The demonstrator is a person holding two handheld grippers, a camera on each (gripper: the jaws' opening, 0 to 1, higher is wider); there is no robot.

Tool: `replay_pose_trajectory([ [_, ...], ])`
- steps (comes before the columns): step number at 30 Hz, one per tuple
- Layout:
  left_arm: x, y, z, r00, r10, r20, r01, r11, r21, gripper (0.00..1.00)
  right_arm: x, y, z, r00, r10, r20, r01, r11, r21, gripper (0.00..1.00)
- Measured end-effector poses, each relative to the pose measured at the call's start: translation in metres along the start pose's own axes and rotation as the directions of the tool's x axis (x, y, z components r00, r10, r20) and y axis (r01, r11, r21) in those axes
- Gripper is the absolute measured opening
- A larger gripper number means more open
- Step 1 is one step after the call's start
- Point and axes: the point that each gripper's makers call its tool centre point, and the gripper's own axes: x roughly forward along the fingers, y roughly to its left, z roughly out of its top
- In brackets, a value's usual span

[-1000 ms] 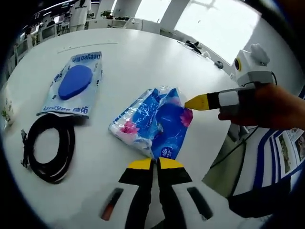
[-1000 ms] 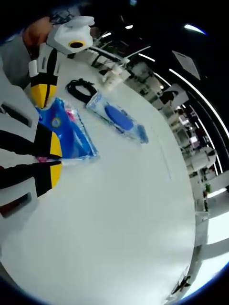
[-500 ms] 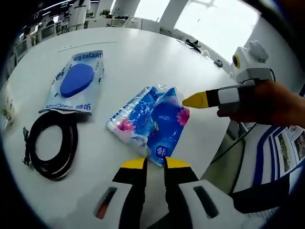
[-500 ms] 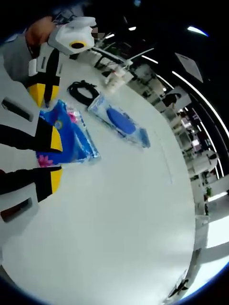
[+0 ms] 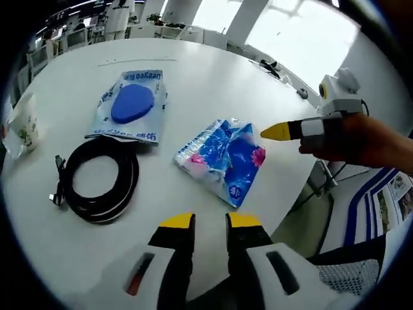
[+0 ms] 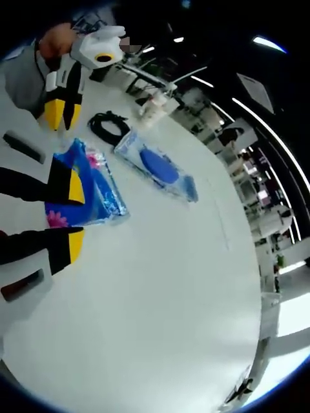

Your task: Arrange the tabletop items into an orderly group along one side of the table until the central work area is clear of visible clutter.

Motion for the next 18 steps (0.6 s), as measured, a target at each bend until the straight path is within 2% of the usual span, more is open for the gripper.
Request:
replay_pose_trajectory([
  [6, -0.009, 0.017, 0.0, 0.999, 0.039, 0.017, -0.038, 0.999, -0.033, 0.14, -0.001, 0.002, 0.01, 1.0, 0.0, 0.011, 0.0, 1.0, -0.012, 0.11],
  [10, -0.014, 0.032, 0.009, 0.996, 0.085, 0.042, -0.083, 0.996, -0.03, 0.13, 0.0, 0.002, 0.017, 1.0, -0.001, 0.02, 0.001, 1.0, -0.008, 0.11],
  [15, -0.018, 0.055, 0.023, 0.987, 0.145, 0.068, -0.146, 0.989, 0.003, 0.14, 0.003, 0.01, 0.025, 1.0, 0.007, 0.029, -0.007, 1.0, -0.023, 0.11],
  [18, -0.02, 0.065, 0.032, 0.982, 0.17, 0.078, -0.175, 0.983, 0.062, 0.16, 0.004, 0.015, 0.027, 0.999, 0.015, 0.03, -0.014, 0.999, -0.03, 0.11],
])
